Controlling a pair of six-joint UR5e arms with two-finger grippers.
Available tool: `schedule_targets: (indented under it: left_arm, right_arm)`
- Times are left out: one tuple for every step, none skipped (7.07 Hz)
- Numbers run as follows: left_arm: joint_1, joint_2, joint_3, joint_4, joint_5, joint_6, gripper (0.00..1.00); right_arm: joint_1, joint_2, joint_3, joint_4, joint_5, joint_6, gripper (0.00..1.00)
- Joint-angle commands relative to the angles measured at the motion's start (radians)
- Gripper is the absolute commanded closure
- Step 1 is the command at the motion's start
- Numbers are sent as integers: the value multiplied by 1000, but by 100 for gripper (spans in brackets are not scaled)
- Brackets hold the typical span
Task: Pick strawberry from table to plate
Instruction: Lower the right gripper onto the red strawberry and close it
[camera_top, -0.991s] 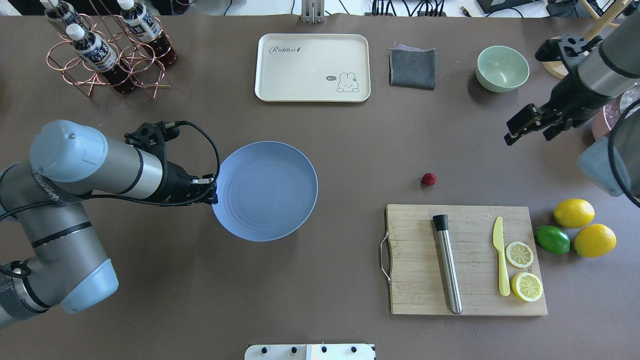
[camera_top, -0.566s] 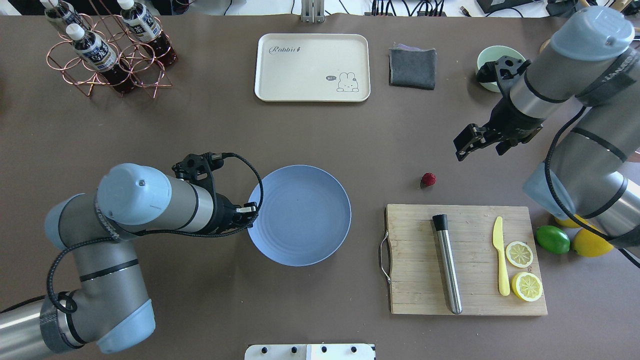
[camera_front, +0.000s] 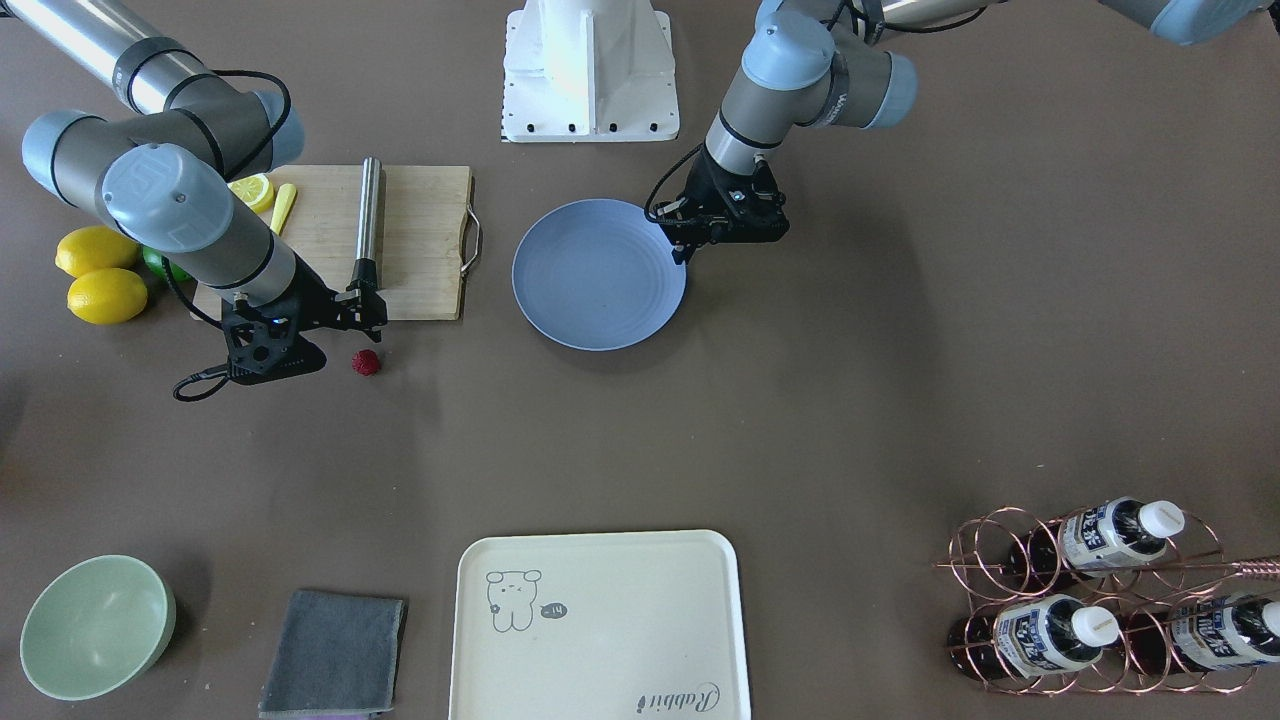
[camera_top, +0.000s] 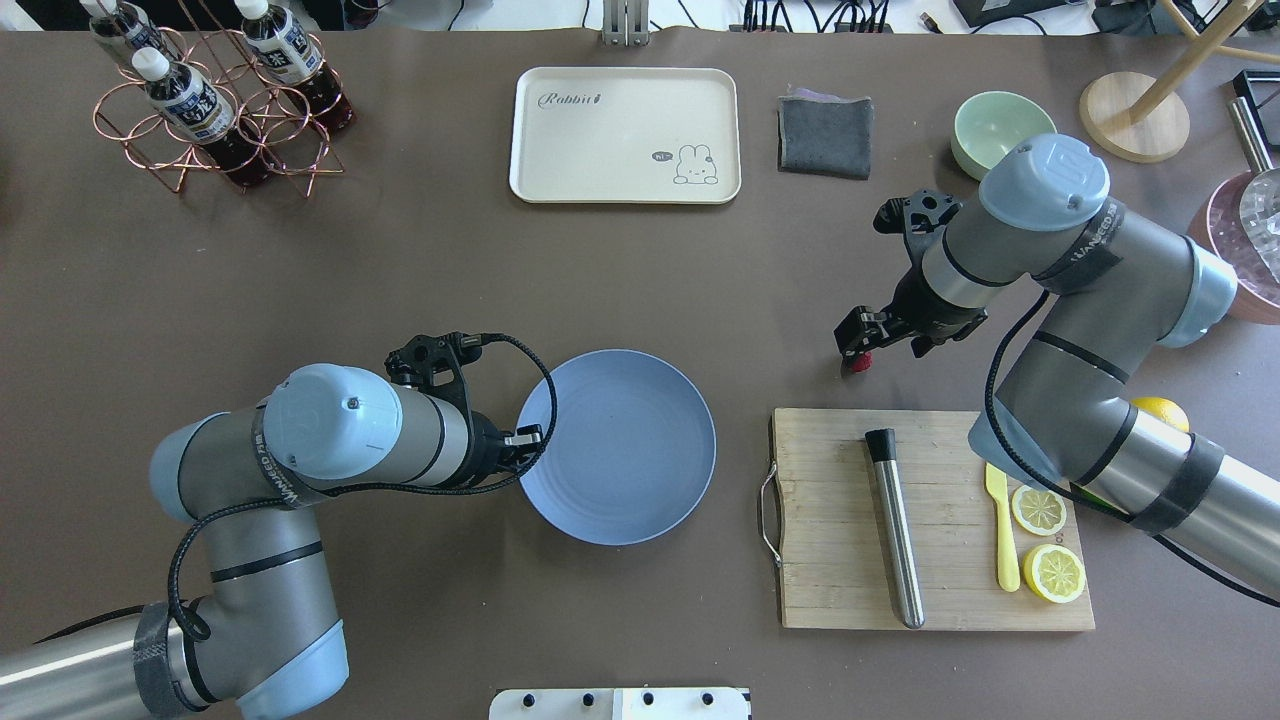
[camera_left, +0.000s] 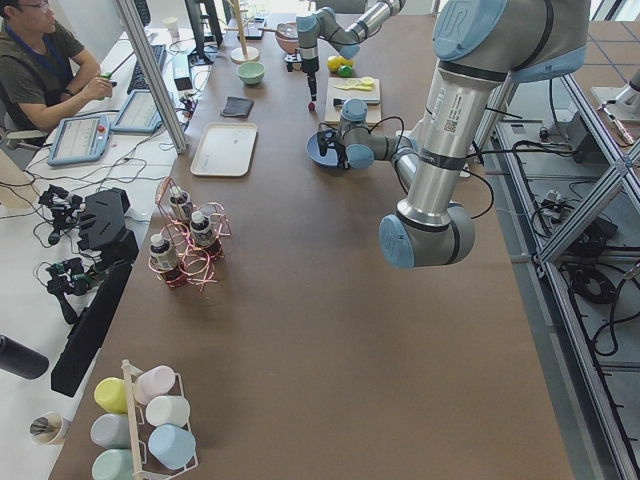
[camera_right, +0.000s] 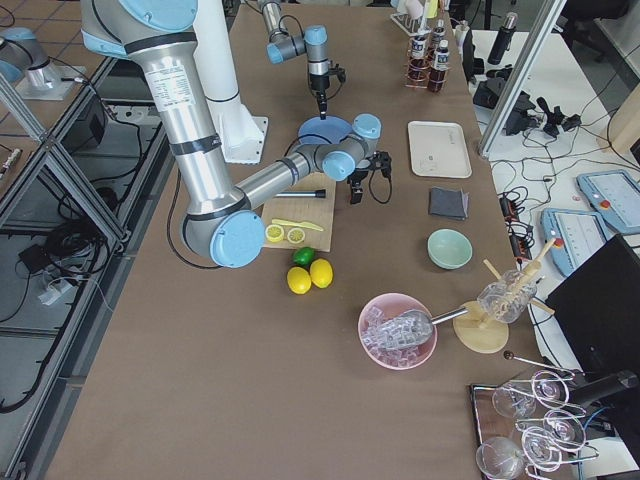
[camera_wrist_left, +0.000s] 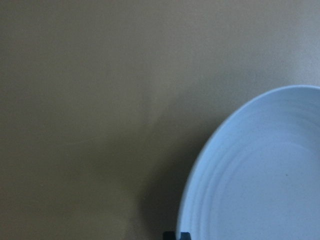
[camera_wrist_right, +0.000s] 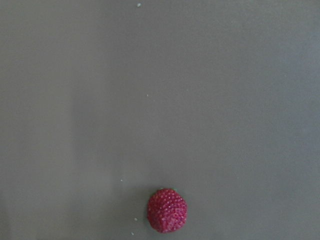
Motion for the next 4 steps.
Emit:
schedule_targets:
  left_arm:
    - [1,-2,7,-1,-1,0,100]
    - [2,-2,5,-1,-1,-2,100]
    - [1,-2,5,-1,-1,0,100]
    - [1,-3,5,-1,-1,-2,66]
  right_arm:
    - [-37,16,-27,9,-56,20,14]
    - [-37,23,-33,9,-60,20,19]
    - [-38,30,-41,9,-64,20,27]
    - [-40,30,-50,10,-64,20,42]
